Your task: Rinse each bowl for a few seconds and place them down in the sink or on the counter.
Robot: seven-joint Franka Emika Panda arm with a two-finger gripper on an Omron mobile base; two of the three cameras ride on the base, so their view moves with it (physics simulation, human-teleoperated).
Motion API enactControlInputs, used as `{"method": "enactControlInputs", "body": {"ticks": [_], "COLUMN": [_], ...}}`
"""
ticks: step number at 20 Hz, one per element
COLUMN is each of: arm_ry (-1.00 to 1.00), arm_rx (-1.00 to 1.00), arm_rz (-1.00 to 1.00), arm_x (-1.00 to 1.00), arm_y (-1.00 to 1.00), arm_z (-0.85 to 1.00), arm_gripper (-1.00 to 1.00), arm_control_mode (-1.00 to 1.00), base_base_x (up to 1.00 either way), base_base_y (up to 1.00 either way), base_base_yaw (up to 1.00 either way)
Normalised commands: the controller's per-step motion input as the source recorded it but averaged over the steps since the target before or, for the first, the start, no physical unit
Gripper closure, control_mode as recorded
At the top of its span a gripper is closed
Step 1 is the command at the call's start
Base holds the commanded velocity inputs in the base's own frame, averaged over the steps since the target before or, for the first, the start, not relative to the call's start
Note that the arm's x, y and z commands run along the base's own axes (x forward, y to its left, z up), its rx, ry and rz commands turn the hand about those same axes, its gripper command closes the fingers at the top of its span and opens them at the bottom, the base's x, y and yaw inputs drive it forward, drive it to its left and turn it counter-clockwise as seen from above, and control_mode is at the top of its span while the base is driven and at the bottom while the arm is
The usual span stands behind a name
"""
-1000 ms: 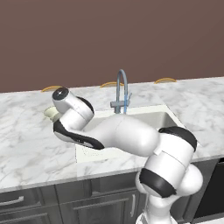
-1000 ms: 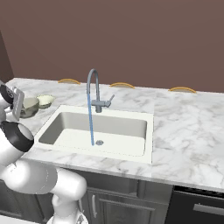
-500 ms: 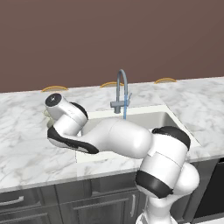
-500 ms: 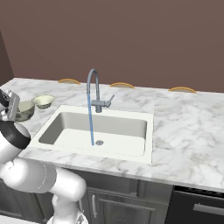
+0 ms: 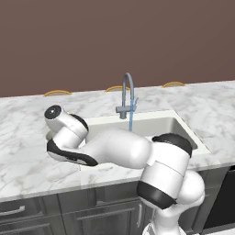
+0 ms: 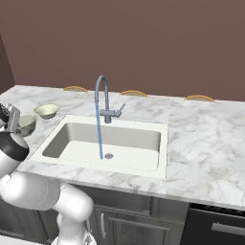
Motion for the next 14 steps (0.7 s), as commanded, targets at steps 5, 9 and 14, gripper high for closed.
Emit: {"method": "enactControlInputs", "body": {"ticks": [5, 9, 14], "arm_ry": [0.00, 0.00, 0.00], "arm_rx": [0.03, 0.05, 0.05], "arm_rz": [0.00, 0.00, 0.00], "arm_x": [0.00, 0.00, 0.00], "arm_y": [0.20, 0.14, 0.16], "arm_z": [-0.29, -0.28, -0.22], "arm_gripper": [1.00, 1.00, 1.00], "arm_control_mode": [-1.00, -1.00, -1.00], "base_base_x": [0.00, 0.00, 0.00], "base_base_y": [0.00, 0.00, 0.00], "base_base_yaw": [0.00, 0.00, 0.00]}}
